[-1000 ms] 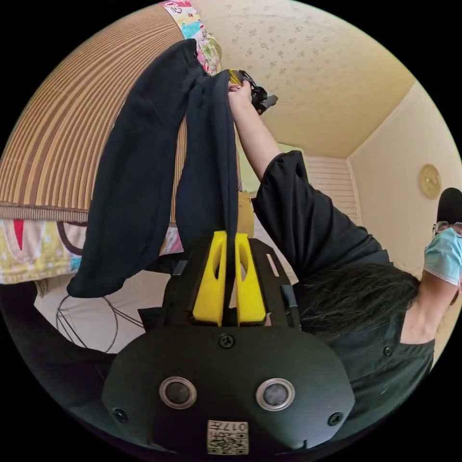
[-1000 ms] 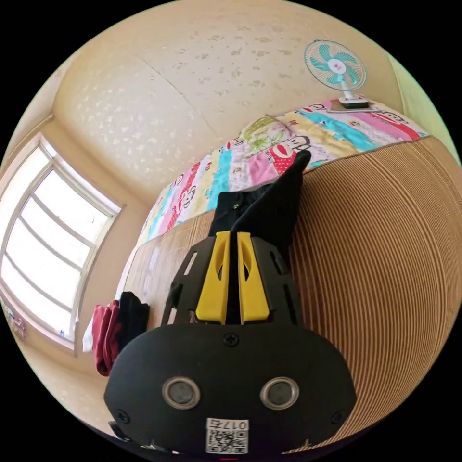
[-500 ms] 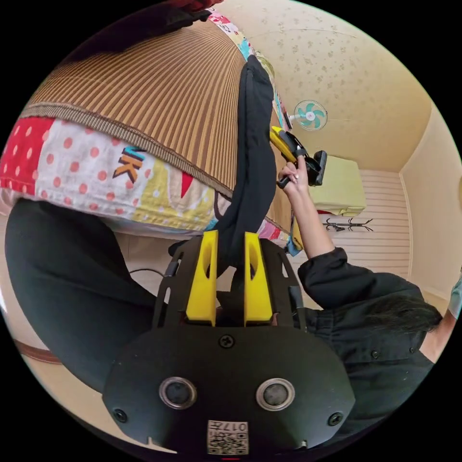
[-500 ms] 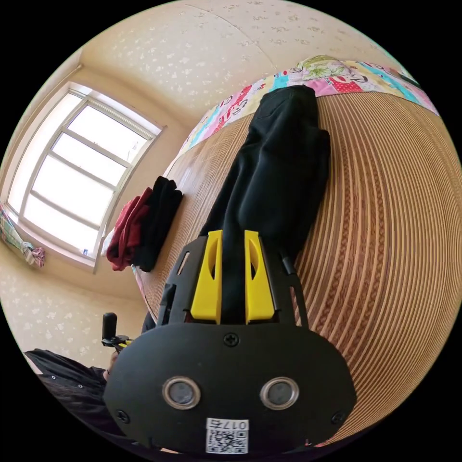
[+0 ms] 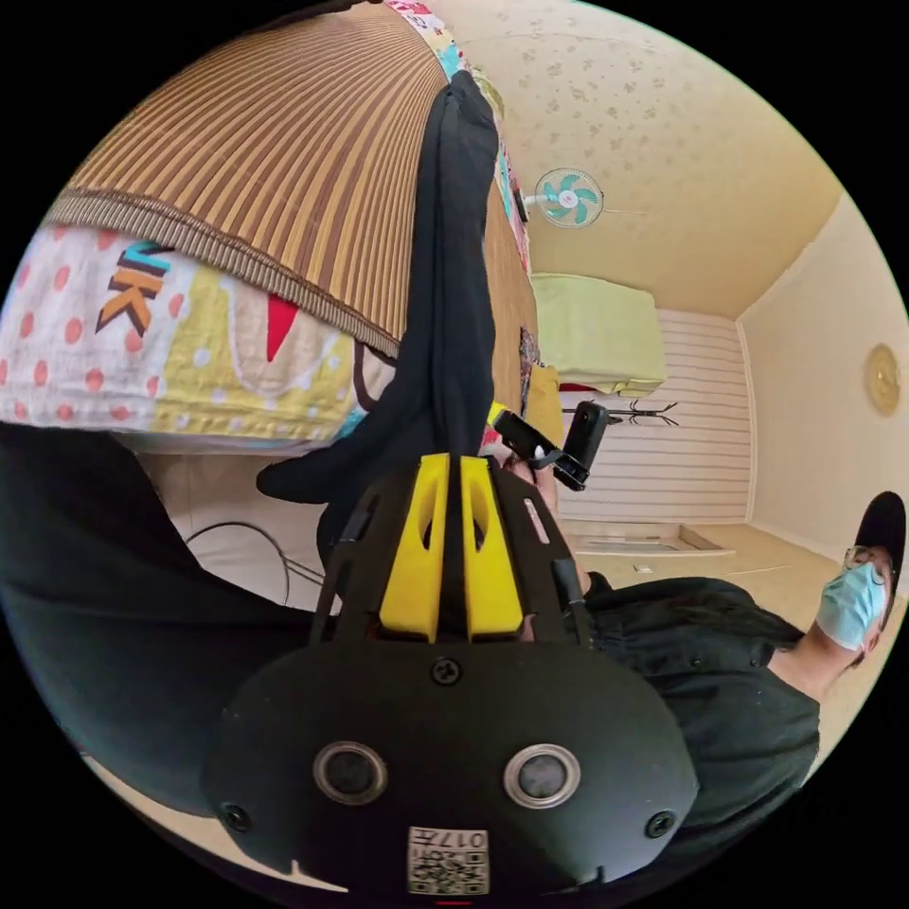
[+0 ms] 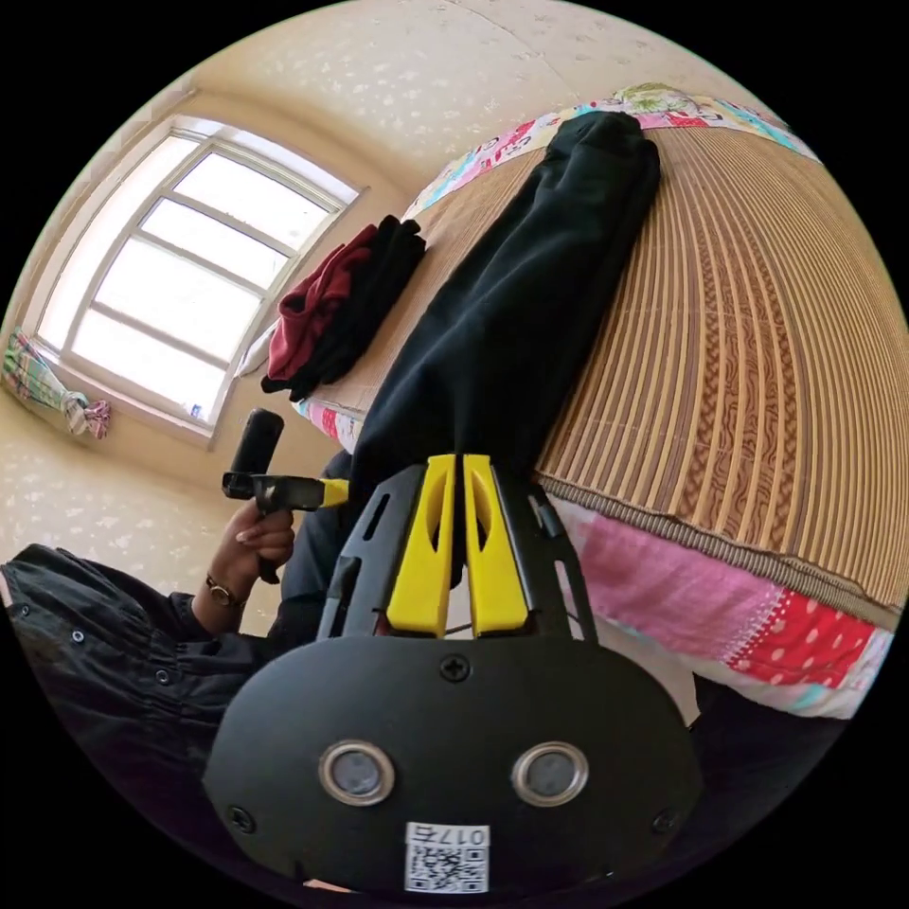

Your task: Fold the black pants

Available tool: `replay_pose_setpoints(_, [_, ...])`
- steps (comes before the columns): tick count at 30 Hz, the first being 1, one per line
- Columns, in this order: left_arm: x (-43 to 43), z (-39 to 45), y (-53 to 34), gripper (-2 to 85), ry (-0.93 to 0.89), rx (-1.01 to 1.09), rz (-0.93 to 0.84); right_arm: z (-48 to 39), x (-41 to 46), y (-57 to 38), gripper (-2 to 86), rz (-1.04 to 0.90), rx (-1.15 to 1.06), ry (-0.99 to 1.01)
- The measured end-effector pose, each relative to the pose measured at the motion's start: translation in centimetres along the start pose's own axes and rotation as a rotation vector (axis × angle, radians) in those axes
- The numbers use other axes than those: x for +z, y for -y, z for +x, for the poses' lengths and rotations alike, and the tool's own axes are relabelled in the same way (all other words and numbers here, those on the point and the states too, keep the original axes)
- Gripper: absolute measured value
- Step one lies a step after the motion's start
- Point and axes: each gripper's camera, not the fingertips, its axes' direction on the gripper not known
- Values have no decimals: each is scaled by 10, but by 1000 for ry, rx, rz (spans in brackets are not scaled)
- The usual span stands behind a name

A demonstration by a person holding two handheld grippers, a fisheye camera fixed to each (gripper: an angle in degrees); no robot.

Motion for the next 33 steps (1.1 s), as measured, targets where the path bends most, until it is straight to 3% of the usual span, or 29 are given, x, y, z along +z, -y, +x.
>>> replay_pose_setpoints(2, [-9, -6, -9, 14, -136, 14, 14, 1, -25, -7, 33, 53, 28, 41])
replay_pose_setpoints(4, [-15, -6, -16, 7, -127, 25, 5, -2, -52, -18, 30, 121, -3, 99])
replay_pose_setpoints(6, [-17, -9, -24, 3, 8, -22, -10, 4, -62, -25, 34, 84, -21, 128])
replay_pose_setpoints(8, [-21, -8, -30, 23, 256, -78, 2, 19, -53, -27, 43, -26, 27, 38])
replay_pose_setpoints(9, [-23, -5, -30, 31, 276, -74, 13, 33, -53, -27, 53, -60, 70, 23])
replay_pose_setpoints(13, [-37, 38, 3, 98, 165, 85, 109, 67, -90, -20, 95, 108, 124, 206])
replay_pose_setpoints(18, [-17, 69, 93, 168, 248, 168, 49, 134, -110, 34, 148, 156, 276, 270])
replay_pose_setpoints(23, [28, 46, 147, 93, 128, 26, -134, 158, -75, 79, 85, -2, 343, 434])
replay_pose_setpoints(25, [26, 55, 138, 62, 63, 11, -128, 153, -80, 79, 54, 6, 362, 482])
replay_pose_setpoints(29, [-27, 166, 77, 53, -154, 365, -22, 86, -167, 59, 27, 188, 89, 700])
replay_pose_setpoints(33, [-77, 313, 7, 54, -189, 784, 78, -29, -291, 51, 14, 294, -335, 805])
